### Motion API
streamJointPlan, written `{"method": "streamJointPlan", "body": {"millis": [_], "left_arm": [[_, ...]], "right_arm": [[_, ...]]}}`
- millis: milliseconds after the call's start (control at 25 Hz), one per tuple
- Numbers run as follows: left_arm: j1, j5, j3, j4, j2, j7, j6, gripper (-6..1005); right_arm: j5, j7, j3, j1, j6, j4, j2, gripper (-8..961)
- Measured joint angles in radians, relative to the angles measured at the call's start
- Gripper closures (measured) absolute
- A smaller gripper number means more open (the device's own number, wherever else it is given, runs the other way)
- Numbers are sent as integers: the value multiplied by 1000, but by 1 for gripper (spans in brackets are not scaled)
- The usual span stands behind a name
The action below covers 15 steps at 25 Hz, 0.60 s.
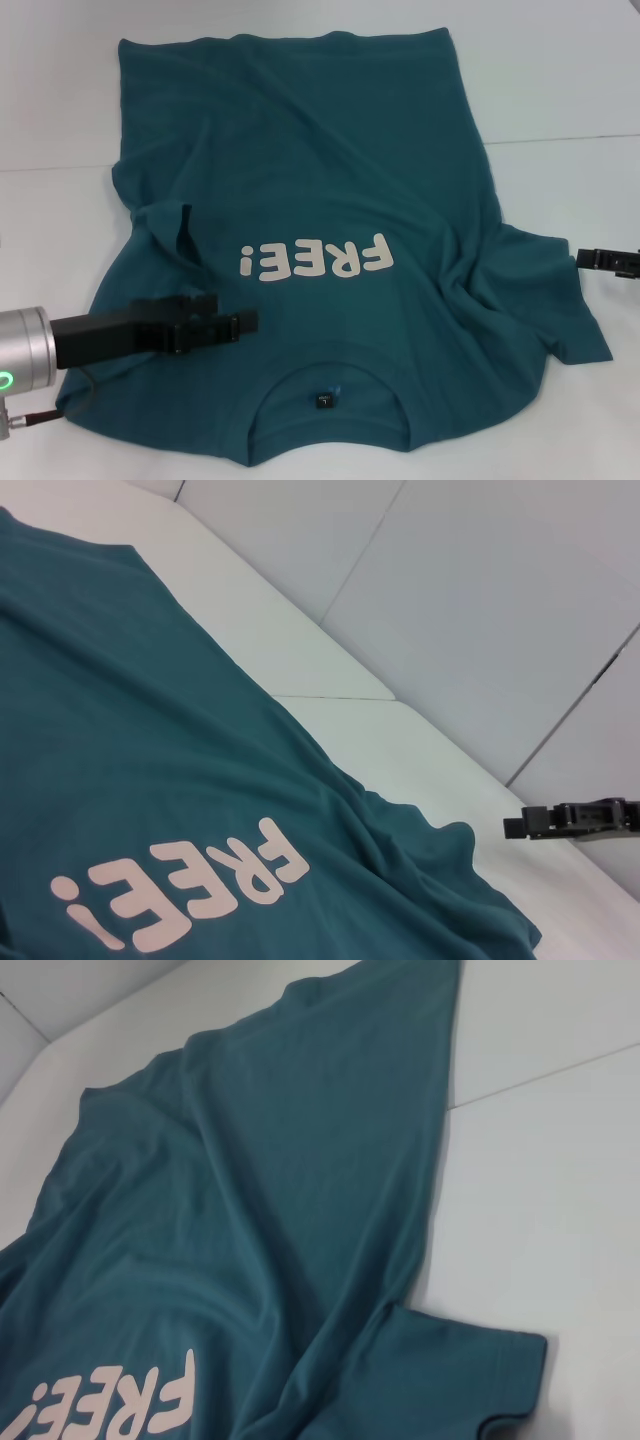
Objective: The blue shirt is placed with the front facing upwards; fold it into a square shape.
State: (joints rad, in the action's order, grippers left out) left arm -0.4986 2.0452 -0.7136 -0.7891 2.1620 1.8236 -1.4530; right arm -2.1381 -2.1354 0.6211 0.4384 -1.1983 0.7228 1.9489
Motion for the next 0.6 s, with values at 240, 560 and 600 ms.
{"method": "streamJointPlan", "body": {"millis": [240, 560, 600], "left_arm": [[6, 1, -7, 2, 1, -5, -1, 108], [9, 2, -3, 4, 1, -6, 2, 109], [9, 2, -4, 4, 1, -6, 3, 109]], "right_arm": [[-1, 9, 10, 5, 43, -8, 18, 73], [-3, 34, 11, 34, 126, -50, 49, 72], [-4, 39, 11, 41, 134, -65, 49, 72]]}}
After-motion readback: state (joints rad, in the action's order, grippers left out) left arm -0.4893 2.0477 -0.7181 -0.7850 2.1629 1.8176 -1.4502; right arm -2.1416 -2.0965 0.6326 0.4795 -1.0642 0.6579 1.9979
